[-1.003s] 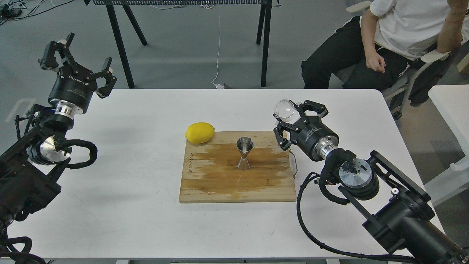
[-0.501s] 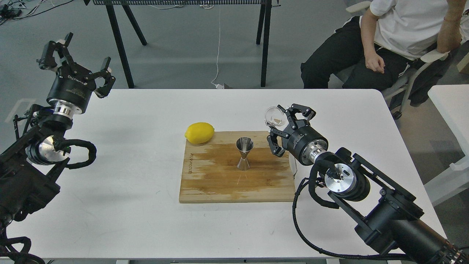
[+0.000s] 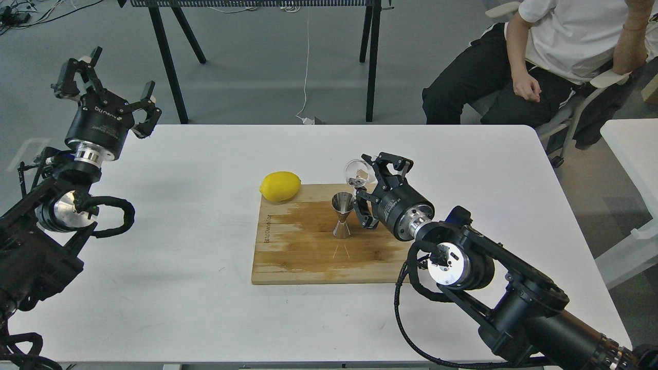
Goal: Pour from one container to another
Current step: 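Tilt the clear cup over the jigger to pour into it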
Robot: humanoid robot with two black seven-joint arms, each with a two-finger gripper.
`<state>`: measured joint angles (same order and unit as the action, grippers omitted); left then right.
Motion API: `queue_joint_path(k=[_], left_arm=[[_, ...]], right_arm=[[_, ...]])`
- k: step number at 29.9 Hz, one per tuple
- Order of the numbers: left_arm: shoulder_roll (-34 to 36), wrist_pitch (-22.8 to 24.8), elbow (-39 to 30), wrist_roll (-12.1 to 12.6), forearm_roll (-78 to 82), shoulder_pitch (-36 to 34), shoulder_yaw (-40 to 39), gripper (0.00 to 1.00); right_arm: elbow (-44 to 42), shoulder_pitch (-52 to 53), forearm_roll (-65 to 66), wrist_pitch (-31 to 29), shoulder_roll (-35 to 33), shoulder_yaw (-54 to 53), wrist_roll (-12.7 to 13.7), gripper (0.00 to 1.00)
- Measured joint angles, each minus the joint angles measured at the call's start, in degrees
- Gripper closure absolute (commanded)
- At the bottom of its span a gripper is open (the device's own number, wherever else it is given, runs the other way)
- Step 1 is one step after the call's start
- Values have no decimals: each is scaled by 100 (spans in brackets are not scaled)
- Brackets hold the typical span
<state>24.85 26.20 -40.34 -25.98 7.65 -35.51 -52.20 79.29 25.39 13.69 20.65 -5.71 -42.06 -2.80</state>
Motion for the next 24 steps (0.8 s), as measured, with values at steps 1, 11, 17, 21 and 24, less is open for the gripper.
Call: queue_joint_path(k=[1, 11, 17, 21, 24], left_arm=[[0, 0, 0, 2, 0, 2, 0, 0], [-6, 0, 0, 5, 0, 39, -1, 0], [-4, 0, 0, -1, -3, 33, -9, 0], [0, 0, 0, -3, -5, 30, -8, 0], [2, -1, 0, -3, -5, 52, -2, 0]], right_arm=[[-2, 0, 66, 3, 0, 2, 0, 65], [-42, 20, 803, 216, -18, 107, -1, 65], [-96, 173, 935, 315, -5, 383, -4, 65], [-128, 230, 1194, 425, -1, 493, -10, 65], [-132, 236, 1280, 482, 0, 520, -15, 65]])
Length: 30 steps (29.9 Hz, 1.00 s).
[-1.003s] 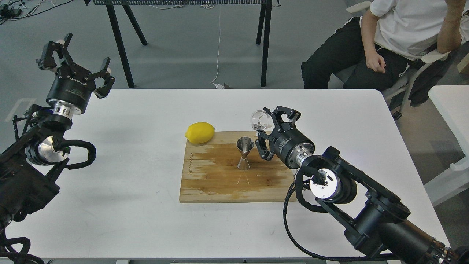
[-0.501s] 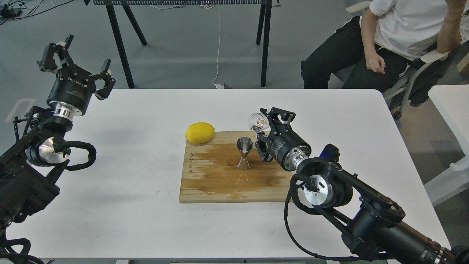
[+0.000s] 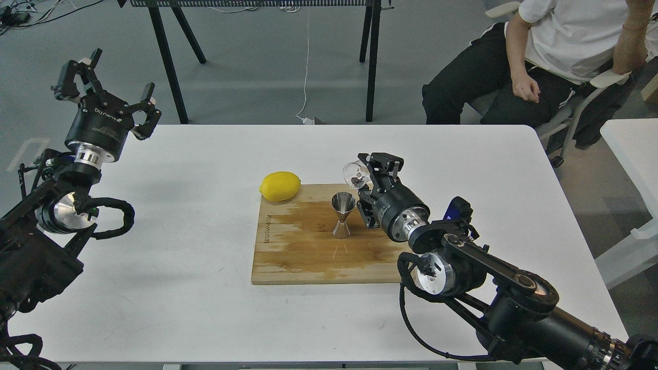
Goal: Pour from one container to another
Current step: 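Tilt the clear cup over the jigger to pour into it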
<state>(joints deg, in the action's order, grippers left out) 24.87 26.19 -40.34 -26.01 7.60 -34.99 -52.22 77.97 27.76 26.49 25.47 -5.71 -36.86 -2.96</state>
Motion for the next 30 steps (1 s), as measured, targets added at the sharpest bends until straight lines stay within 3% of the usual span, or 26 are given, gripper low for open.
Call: queue_joint_path(k=[30], left_arm=[[1, 9, 0, 0, 14, 4, 2, 0]], right_arm=[[-290, 382, 793, 186, -22, 759, -13, 65]])
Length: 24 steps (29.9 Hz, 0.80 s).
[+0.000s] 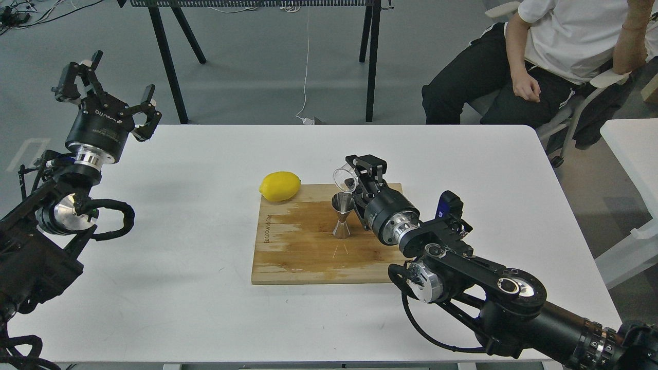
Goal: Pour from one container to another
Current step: 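Tilt the clear cup over the jigger to pour into it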
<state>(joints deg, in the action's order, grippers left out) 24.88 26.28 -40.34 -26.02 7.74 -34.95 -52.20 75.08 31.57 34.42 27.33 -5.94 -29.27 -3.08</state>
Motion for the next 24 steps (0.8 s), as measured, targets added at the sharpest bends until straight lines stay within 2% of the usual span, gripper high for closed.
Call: queue_joint_path(k=[24], left_arm=[[-9, -5, 9, -44, 13, 15, 0, 0]], right_arm=[[-301, 202, 541, 67, 17, 424, 1, 65]])
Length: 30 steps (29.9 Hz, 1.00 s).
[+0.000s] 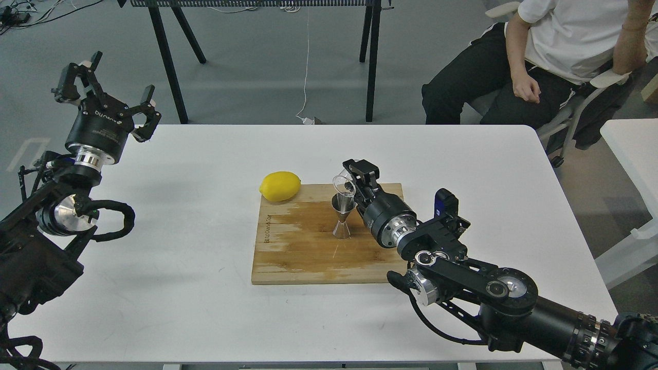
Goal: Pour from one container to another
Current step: 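Tilt the clear cup over the jigger to pour into it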
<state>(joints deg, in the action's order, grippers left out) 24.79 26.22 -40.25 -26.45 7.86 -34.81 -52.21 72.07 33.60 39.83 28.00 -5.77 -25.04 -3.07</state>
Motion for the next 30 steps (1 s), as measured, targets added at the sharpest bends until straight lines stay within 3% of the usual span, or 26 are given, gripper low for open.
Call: queue_joint_path(k=[30], left_arm=[[0, -3, 0, 9, -4, 0, 0, 0]], right_arm=[[27, 51, 446, 0, -109, 52, -1, 66]])
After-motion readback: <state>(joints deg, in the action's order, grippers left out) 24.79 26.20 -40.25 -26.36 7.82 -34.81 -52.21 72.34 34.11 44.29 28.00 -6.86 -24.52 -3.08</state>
